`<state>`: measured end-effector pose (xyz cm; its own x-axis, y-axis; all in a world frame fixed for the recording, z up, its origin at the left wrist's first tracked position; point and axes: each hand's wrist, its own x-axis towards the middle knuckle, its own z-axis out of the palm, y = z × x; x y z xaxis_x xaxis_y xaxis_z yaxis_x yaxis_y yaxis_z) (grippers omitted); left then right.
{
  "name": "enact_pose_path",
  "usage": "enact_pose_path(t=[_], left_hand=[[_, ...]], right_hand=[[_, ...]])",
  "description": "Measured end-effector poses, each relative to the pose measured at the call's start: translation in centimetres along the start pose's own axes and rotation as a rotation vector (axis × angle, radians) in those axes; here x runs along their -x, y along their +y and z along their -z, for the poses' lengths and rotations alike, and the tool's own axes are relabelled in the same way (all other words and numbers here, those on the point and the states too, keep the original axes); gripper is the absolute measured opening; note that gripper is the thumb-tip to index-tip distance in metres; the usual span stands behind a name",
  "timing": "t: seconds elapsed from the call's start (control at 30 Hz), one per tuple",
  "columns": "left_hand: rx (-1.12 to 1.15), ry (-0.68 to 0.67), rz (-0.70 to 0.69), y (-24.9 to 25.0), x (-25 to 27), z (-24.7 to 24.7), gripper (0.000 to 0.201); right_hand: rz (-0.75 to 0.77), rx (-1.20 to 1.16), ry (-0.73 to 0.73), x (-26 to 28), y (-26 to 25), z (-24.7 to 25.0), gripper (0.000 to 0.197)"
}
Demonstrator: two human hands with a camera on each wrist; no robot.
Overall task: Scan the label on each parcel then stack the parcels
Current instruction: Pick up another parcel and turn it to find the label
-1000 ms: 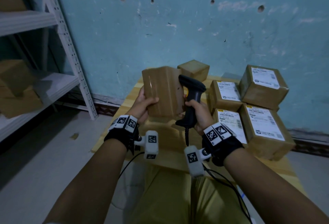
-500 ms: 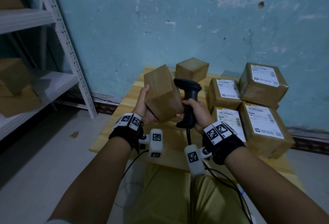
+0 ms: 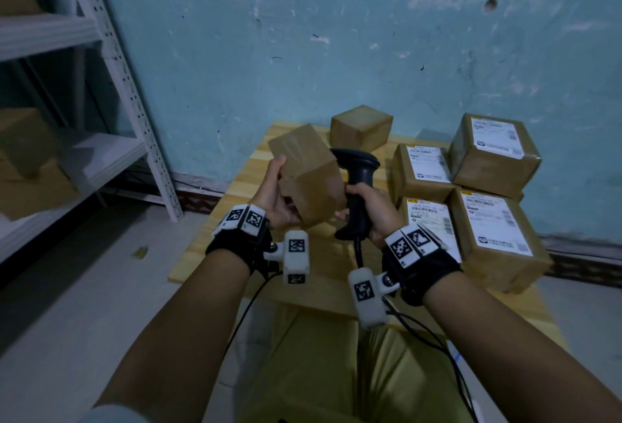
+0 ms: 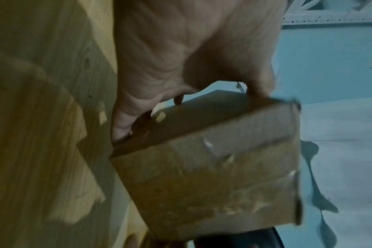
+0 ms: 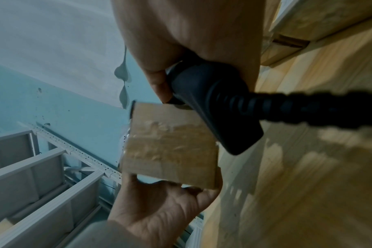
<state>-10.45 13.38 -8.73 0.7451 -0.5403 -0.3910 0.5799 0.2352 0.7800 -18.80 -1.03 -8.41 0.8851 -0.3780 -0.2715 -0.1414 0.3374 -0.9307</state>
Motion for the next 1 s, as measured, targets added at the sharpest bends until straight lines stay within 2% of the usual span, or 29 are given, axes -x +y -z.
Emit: enact_pose_path(t=[0.03, 0.13, 0.23, 0.43, 0.5, 0.53, 0.6, 0.67, 0.83, 1.0], left_hand=[[-0.009, 0.044, -0.031, 0.0, 0.1, -0.1, 0.051], [-0.046, 0.127, -0.148, -0.1, -0.1, -0.1, 0.067], [-0.044, 0.101, -0.194, 0.0, 0.0, -0.2, 0.073], [-0.187, 0.089, -0.326, 0.0, 0.0, -0.1, 0.096], [-0.216, 0.084, -0.330, 0.0, -0.1, -0.2, 0.112], [-0.242, 0.082, -0.324, 0.0, 0.0, -0.2, 0.126], [-0.339, 0.083, -0.295, -0.1, -0.2, -0.1, 0.152], [-0.397, 0.063, -0.282, -0.2, -0.7, 0.3, 0.161], [-0.436, -0.069, -0.325, -0.4, 0.0, 0.4, 0.135], [-0.429, -0.076, -0.378, -0.4, -0.1, 0.9, 0.116]], right_hand=[[0.028, 0.035, 0.013, 0.0, 0.0, 0.0, 0.015], [0.099, 0.059, 0.043, -0.1, -0.2, 0.1, 0.015], [0.138, 0.040, 0.039, 0.0, -0.6, 0.5, 0.012], [0.182, -0.017, -0.020, 0.5, -1.3, 0.7, 0.014], [0.165, -0.001, -0.022, 0.7, -1.2, 0.4, 0.024], [0.155, 0.007, -0.021, 0.7, -1.1, 0.4, 0.024], [0.138, 0.016, -0.020, 0.7, -0.9, 0.3, 0.011], [0.128, 0.023, -0.007, 0.7, -0.8, 0.3, 0.009], [0.138, 0.076, -0.001, 0.8, -0.4, 0.4, 0.026], [0.148, 0.084, -0.001, 0.7, -0.3, 0.3, 0.036]])
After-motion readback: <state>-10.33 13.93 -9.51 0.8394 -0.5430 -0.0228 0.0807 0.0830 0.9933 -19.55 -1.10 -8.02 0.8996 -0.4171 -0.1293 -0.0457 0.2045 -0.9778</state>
